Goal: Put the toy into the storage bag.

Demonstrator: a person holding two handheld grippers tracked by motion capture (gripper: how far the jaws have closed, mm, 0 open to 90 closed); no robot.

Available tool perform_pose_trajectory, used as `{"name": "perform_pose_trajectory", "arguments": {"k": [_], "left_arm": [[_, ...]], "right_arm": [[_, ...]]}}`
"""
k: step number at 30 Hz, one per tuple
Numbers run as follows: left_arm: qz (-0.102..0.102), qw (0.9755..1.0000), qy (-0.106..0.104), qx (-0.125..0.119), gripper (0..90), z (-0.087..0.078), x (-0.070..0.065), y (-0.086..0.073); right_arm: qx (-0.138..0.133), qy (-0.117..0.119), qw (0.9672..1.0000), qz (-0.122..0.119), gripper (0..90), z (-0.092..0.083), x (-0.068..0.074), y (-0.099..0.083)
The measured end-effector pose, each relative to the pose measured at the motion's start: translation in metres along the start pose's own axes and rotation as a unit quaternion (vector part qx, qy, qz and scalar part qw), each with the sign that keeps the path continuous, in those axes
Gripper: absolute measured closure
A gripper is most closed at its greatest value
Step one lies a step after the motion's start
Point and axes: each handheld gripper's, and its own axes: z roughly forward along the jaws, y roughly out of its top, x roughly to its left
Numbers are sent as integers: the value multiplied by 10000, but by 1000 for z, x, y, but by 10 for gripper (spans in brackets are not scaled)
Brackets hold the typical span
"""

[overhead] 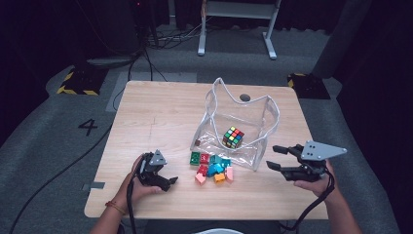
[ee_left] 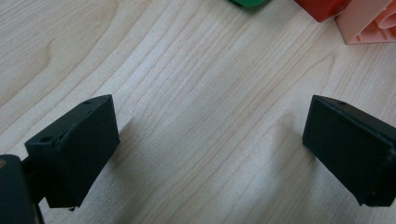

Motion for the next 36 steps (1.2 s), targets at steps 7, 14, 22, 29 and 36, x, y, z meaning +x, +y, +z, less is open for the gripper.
{"name": "perform_pose_trajectory", "arguments": {"k": [7, 14, 22, 29, 36], "left_arm": [[-16, 10000, -24, 5, 38, 0, 0, 0], [-1, 10000, -1, -1, 38, 0, 0, 0], [-12, 10000, -20, 7, 38, 0, 0, 0], [1, 10000, -3, 2, 38, 0, 0, 0], [-12, 10000, -27, 10, 38, 0, 0, 0]], "right_arm": [[209, 286, 9993, -90, 439, 20, 15, -16], [558, 593, 9964, -246, 444, 51, 31, -30], [843, 795, 9928, -303, 421, 91, 32, -47], [840, 888, 9923, -212, 367, 117, 31, -53], [1147, 682, 9910, -105, 313, 136, 38, -57]]}}
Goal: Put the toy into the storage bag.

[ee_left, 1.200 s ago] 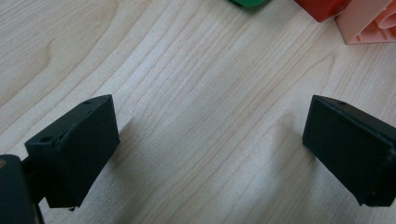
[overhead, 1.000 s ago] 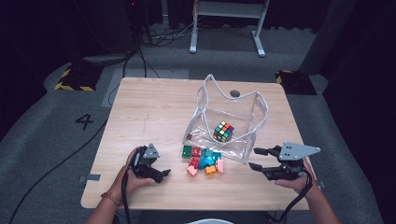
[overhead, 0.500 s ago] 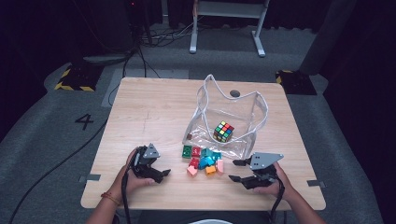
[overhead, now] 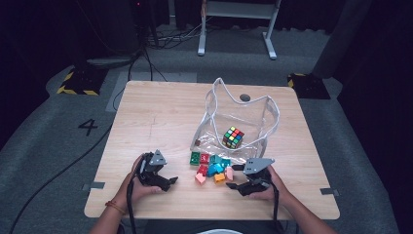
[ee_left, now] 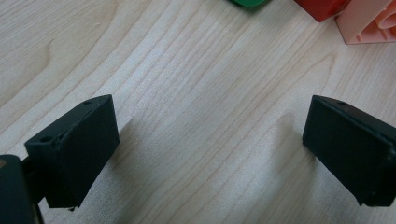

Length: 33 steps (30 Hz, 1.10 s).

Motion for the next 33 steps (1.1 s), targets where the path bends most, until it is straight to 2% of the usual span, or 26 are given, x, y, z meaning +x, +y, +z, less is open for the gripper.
{"name": "perform_pose_trajectory", "arguments": {"k": [2, 4, 5, 7, 12, 17, 19, 20, 21, 26, 27, 33], "left_arm": [[-3, 10000, -5, 0, 38, 0, 0, 0], [11, 10000, 13, -7, 38, 0, 0, 0], [10, 10000, 14, -8, 38, 0, 0, 0], [12, 10000, 13, -9, 38, 0, 0, 0], [10, 10000, 10, -7, 38, 0, 0, 0], [10, 10000, 10, -10, 38, 0, 0, 0], [7, 10000, 8, -6, 38, 0, 0, 0], [1, 10000, 0, -7, 38, 0, 0, 0], [9, 10000, 12, -8, 38, 0, 0, 0], [7, 10000, 10, -9, 38, 0, 0, 0], [-3, 10000, -7, 0, 38, 0, 0, 0], [12, 10000, -3, 3, 38, 0, 0, 0]], "right_arm": [[56, -108, 9999, -60, 308, 6, 0, 1], [41, -78, 10000, 9, 309, 9, -1, 1], [24, -81, 9999, -72, 309, 11, -3, 1], [64, -70, 10000, -11, 310, 14, -3, 1], [158, -202, 9997, -22, 363, 20, -4, 2], [122, -74, 9999, -90, 448, 26, -5, 2], [134, -26, 9999, 21, 486, 25, -3, 2], [95, -10, 9999, -124, 499, 25, -4, 2], [147, -16, 9999, 2, 501, 23, -2, 1], [42, 102, 9999, -60, 512, 23, -5, -1], [107, 99, 9999, 29, 514, 21, -3, -2], [86, 139, 9999, 47, 515, 15, -5, -8]]}}
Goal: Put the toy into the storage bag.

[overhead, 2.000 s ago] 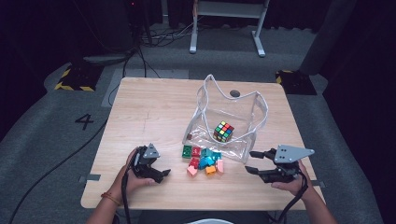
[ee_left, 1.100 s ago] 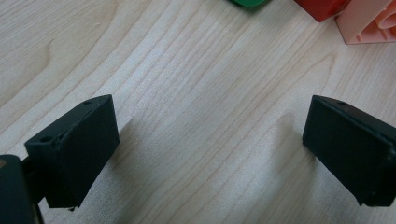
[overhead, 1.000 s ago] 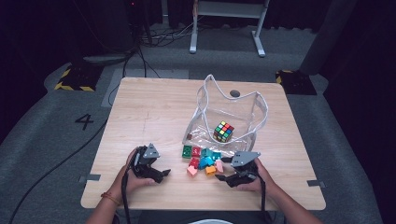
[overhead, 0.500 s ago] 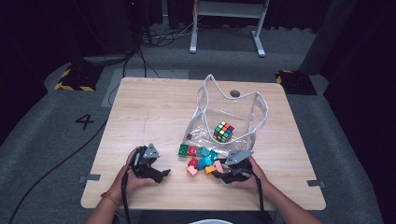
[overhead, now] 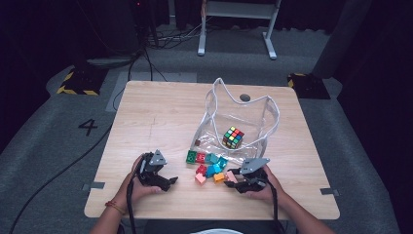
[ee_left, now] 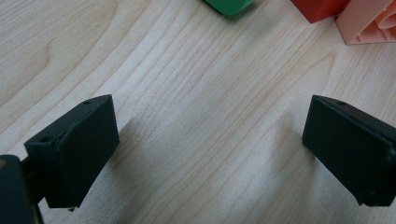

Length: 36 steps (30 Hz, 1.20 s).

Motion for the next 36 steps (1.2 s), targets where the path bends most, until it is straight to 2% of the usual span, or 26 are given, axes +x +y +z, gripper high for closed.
{"name": "perform_pose_trajectory", "arguments": {"k": [1, 3, 5, 9, 11, 12, 13, 17, 18, 21, 25, 29, 32, 36], "left_arm": [[-2, 10000, 18, -10, 38, 0, 0, 0], [8, 10000, 14, -3, 38, 0, 0, 0], [-2, 10000, 17, -10, 38, 0, 0, 0], [16, 10000, 32, -12, 39, 0, 0, 0], [15, 10000, 35, -18, 39, 0, 0, 0], [14, 10000, 35, -19, 40, 0, 0, 0], [3, 10000, 24, -15, 40, 0, 0, 0], [4, 10000, 19, -15, 40, 0, 0, 0], [1, 10000, 19, -15, 40, 0, 0, 0], [1, 10000, 21, -16, 40, 0, 0, 0], [2, 10000, 19, -17, 40, 0, 0, 0], [1, 10000, 20, -15, 40, 0, 0, 0], [2, 10000, 19, -17, 40, 0, 0, 0], [2, 10000, 19, -17, 40, 0, 0, 0]], "right_arm": [[-35, -2, 10000, -40, 517, -1, -1, -1], [-14, -8, 10000, 36, 529, -2, 0, -2], [-44, -29, 10000, -53, 550, -4, -1, -4], [-63, -30, 9999, -77, 560, -9, -3, -8], [-104, -25, 9999, -52, 667, -11, -5, -9], [-119, -61, 9999, 93, 668, -15, -4, -10], [-123, -27, 9999, 106, 669, -16, -4, -10], [-170, -104, 9998, 19, 671, -25, -4, -9], [-283, -111, 9995, -90, 671, -27, -7, -9], [-448, -50, 9990, -19, 671, -36, -12, -9], [-615, -152, 9980, 38, 672, -50, -19, -9], [-581, -316, 9978, 67, 672, -63, -21, -9], [-546, -345, 9979, -14, 673, -72, -22, -7], [-607, -409, 9973, 47, 673, -85, -22, -2]]}}
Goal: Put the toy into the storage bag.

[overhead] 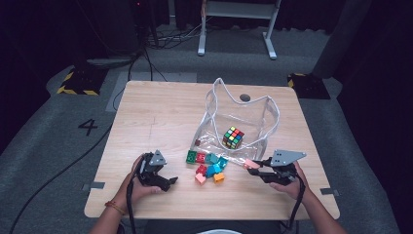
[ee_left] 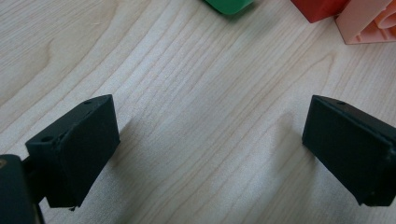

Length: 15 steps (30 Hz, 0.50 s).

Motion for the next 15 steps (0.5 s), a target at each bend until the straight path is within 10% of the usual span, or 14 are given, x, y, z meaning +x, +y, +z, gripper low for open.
{"name": "perform_pose_trajectory", "arguments": {"k": [15], "left_arm": [[-1, 10000, -1, 0, 40, 0, 0, 0]], "right_arm": [[-293, -265, 9990, -206, 673, -36, -7, 38]]}}
